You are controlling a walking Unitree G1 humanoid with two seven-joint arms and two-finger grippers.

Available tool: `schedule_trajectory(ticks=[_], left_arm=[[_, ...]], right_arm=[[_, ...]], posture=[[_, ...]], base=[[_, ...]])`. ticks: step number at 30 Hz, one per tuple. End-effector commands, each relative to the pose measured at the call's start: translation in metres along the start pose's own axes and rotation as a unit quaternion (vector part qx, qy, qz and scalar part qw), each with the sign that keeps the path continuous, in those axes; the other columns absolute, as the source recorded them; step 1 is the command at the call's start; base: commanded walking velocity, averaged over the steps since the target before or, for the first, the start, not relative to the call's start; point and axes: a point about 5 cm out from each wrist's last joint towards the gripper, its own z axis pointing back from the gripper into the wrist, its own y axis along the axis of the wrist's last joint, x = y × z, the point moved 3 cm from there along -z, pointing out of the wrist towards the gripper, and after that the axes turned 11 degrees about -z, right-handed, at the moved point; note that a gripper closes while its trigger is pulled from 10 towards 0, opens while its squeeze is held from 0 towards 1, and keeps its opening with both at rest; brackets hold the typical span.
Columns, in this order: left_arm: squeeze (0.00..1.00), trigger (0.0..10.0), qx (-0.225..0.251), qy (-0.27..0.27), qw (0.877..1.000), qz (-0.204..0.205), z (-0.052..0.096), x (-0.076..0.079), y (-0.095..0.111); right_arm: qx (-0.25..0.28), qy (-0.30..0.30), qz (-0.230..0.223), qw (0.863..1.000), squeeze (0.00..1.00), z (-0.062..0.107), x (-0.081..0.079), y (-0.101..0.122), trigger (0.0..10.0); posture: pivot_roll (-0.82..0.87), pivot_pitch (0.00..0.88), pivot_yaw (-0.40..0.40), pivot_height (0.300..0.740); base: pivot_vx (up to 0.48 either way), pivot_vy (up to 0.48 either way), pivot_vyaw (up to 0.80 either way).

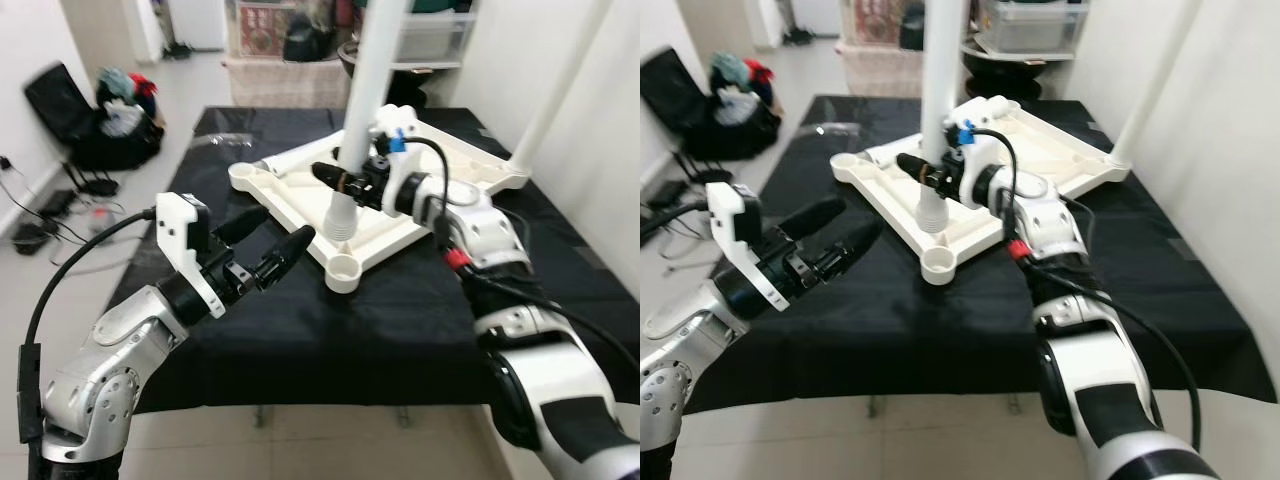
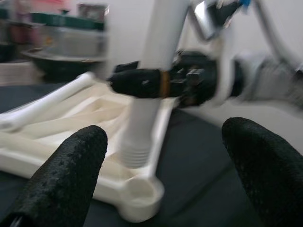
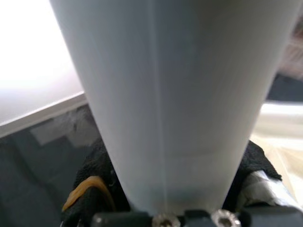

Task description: Building children table

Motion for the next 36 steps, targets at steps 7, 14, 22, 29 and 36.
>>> schedule_trajectory(ticks=[7, 14, 22, 29, 36], left_arm=[[0.0, 10.0, -0.051, 0.032, 0.996, -0.067, 0.006, 0.008, -0.024], [0.0, 10.0, -0.074, 0.08, 0.992, -0.065, 0.023, 0.022, -0.038], [0.0, 10.0, -0.066, 0.114, 0.988, -0.085, 0.033, 0.022, -0.032], [0.0, 10.0, -0.074, 0.093, 0.987, -0.113, 0.042, 0.03, -0.031], [0.0, 10.0, -0.076, 0.075, 0.985, -0.132, 0.044, 0.036, -0.031]], right_arm=[[-0.013, 0.041, -0.021, 0.999, 0.0, -0.013, -0.008, 0.005, 10.0], [0.07, 0.04, -0.07, 0.994, 0.0, -0.006, 0.001, 0.034, 10.0], [0.043, 0.169, 0.015, 0.985, 0.0, 0.02, -0.004, 0.033, 10.0], [0.031, 0.2, 0.048, 0.978, 0.0, 0.031, -0.002, 0.045, 10.0], [-0.016, 0.234, 0.105, 0.967, 0.0, 0.024, -0.016, 0.047, 10.0]], posture=[[0.07, 0.242, -0.074, 0.74], [0.1, 0.281, -0.056, 0.74], [0.09, 0.308, -0.033, 0.74], [0.08, 0.325, -0.026, 0.74], [0.06, 0.328, -0.022, 0.74]], base=[[0.0, 0.0, 0.0], [0.0, 0.0, 0.0], [0.0, 0.0, 0.0], [0.0, 0.0, 0.0], [0.0, 0.0, 0.0]])
